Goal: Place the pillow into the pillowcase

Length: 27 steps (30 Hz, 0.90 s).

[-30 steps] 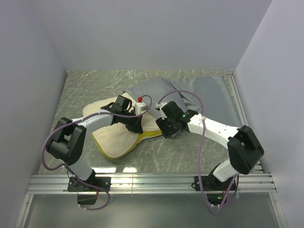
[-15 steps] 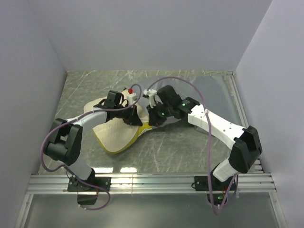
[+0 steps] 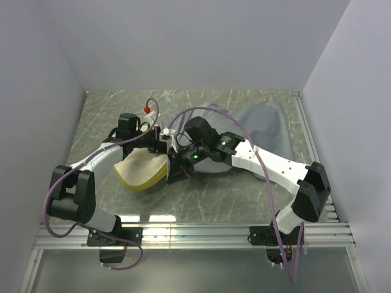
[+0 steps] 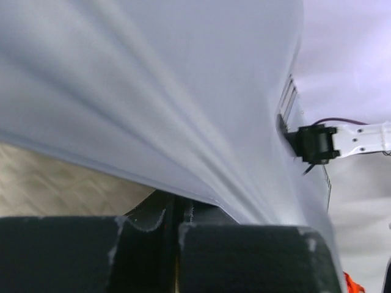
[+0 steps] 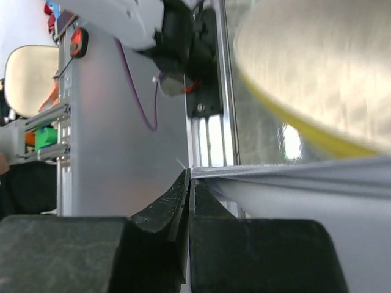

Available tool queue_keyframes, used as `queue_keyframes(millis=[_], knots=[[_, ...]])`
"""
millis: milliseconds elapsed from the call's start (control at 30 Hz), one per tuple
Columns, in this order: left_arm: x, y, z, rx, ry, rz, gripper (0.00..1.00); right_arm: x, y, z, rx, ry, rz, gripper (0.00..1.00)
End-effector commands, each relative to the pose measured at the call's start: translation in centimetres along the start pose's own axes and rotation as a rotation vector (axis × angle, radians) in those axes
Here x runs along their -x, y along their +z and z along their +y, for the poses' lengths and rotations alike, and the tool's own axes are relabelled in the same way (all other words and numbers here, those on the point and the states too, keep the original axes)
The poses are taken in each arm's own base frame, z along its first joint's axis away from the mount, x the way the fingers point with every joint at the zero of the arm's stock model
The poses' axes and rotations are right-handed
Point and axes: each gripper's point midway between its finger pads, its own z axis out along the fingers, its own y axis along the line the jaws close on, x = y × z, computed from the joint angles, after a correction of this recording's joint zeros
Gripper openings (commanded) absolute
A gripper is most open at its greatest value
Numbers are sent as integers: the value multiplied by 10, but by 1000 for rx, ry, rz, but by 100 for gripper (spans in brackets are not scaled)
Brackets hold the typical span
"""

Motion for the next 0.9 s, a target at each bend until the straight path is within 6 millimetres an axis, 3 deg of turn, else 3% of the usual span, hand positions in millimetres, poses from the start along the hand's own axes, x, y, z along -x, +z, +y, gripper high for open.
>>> queue_keyframes(millis=[0,33,67,100,133,167,200,267,300,400,433,467,500,533,600,633,667,700,733,800,833,867], knots=[[-14,-5,32,68,55,40,0,3,-24,38,120,-27,-42,12],[-30,-7,32,65,20,108,4,-6,-32,31,99,-11,-17,24],[-38,-8,34,37,116,155,12,-3,-39,28,81,-18,-19,42],[-55,-9,36,14,145,227,25,-2,-46,25,68,-14,-15,69],[-54,-12,32,-8,207,265,38,-1,-55,16,48,-24,-15,75],[-79,-26,25,-24,167,364,56,7,-75,6,21,27,-28,78],[-79,-32,28,-39,328,387,62,13,-86,-7,-15,26,-49,80],[-75,-47,24,-43,419,392,74,33,-107,-32,-105,38,-112,80],[-73,-58,20,-47,481,394,76,43,-125,-65,-247,55,-161,81],[-47,-76,17,-25,548,372,80,69,-148,-118,-505,58,-242,81],[-25,-81,16,-16,588,341,81,70,-145,-137,-546,66,-227,81],[-12,-84,20,-2,596,319,99,81,-150,-145,-587,57,-243,81],[2,-89,36,53,501,282,99,84,-150,-157,-622,69,-240,81],[36,-95,55,130,532,204,99,79,-146,-180,-673,93,-211,81],[66,-102,93,275,429,128,99,88,-146,-198,-718,90,-219,81],[94,-109,122,417,493,83,99,83,-144,-219,-769,116,-201,81],[103,-110,134,467,507,73,99,89,-145,-224,-787,114,-209,81],[103,-106,156,505,500,91,99,91,-145,-229,-799,112,-205,81],[115,-107,165,533,525,91,99,86,-138,-241,-806,130,-181,81],[97,-98,198,532,467,193,97,90,-138,-249,-820,123,-186,81],[104,-96,202,520,471,203,94,94,-138,-251,-827,118,-194,81],[90,-91,204,474,456,247,91,99,-140,-254,-837,110,-211,81]])
